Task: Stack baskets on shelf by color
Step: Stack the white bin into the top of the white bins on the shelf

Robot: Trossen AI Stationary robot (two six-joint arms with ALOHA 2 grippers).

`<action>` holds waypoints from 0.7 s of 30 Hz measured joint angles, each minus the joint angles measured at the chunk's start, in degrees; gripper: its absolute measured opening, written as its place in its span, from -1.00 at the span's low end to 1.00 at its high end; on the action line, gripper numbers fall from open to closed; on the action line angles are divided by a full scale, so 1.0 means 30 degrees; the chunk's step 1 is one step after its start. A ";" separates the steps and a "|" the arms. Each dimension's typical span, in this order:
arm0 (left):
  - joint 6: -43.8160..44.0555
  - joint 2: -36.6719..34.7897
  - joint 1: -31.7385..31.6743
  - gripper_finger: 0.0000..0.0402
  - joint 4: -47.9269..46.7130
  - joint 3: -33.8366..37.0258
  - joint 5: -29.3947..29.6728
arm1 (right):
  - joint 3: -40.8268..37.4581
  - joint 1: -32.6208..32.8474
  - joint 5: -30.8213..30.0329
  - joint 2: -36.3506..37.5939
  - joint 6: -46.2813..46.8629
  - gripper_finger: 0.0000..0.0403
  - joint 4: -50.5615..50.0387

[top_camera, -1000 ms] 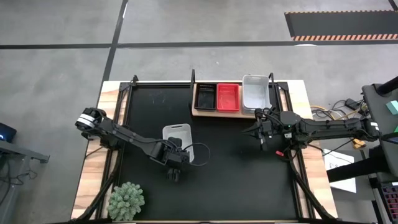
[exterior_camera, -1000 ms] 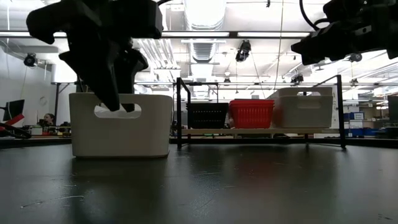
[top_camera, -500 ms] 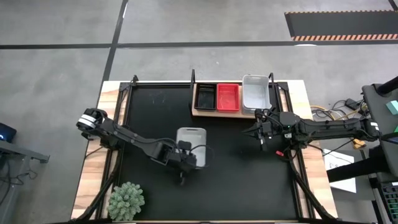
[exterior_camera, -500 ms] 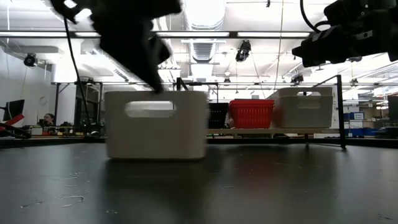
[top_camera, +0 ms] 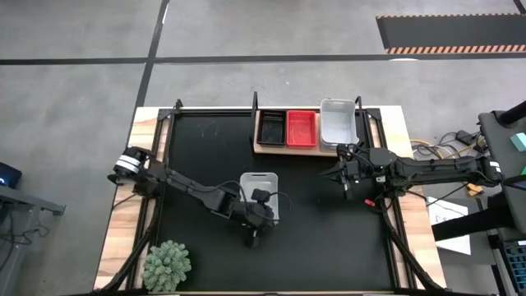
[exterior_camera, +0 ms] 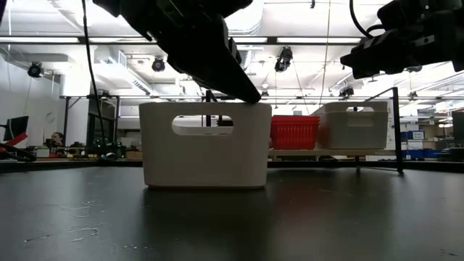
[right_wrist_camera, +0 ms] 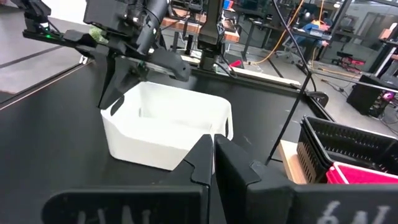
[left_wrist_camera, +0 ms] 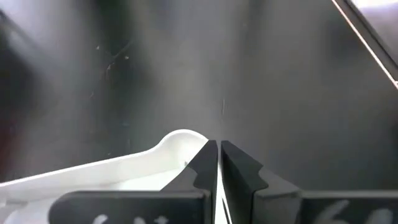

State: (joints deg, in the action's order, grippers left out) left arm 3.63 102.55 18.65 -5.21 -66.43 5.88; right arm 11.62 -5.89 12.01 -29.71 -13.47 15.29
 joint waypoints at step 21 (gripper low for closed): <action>-0.1613 -0.0534 -0.1272 -0.49 0.0147 -0.0180 -0.2125 | 0.0060 0.0007 0.0000 -0.0019 0.1053 -0.96 -0.0031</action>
State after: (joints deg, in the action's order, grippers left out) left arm -1.21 100.95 14.83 -4.77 -66.97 -0.50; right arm 11.80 -5.87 12.01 -29.77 -10.32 15.20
